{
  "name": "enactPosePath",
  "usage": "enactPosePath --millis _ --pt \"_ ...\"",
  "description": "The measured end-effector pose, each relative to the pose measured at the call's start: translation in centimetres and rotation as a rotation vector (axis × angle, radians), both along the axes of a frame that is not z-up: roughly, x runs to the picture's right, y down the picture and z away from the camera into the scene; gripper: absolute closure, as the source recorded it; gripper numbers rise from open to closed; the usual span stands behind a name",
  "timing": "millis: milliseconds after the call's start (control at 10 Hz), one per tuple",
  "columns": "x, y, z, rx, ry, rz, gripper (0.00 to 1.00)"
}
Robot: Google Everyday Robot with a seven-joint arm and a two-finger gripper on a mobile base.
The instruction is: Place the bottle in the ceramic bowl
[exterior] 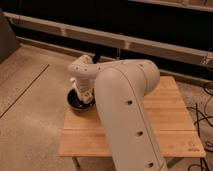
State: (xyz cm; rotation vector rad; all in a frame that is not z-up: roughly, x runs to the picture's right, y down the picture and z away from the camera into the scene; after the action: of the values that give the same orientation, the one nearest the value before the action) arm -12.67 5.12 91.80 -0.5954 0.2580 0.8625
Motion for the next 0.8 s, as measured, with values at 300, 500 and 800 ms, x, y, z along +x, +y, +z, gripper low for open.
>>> enactPosePath --millis 300,500,800 --pt "-0.30 0.48 1.05 -0.019 0.010 -0.017 0.78" --pt "-0.38 0.47 1.36 -0.021 0.015 -0.024 0.57" --pt "-0.63 0.58 1.37 -0.021 0.016 -0.036 0.29"
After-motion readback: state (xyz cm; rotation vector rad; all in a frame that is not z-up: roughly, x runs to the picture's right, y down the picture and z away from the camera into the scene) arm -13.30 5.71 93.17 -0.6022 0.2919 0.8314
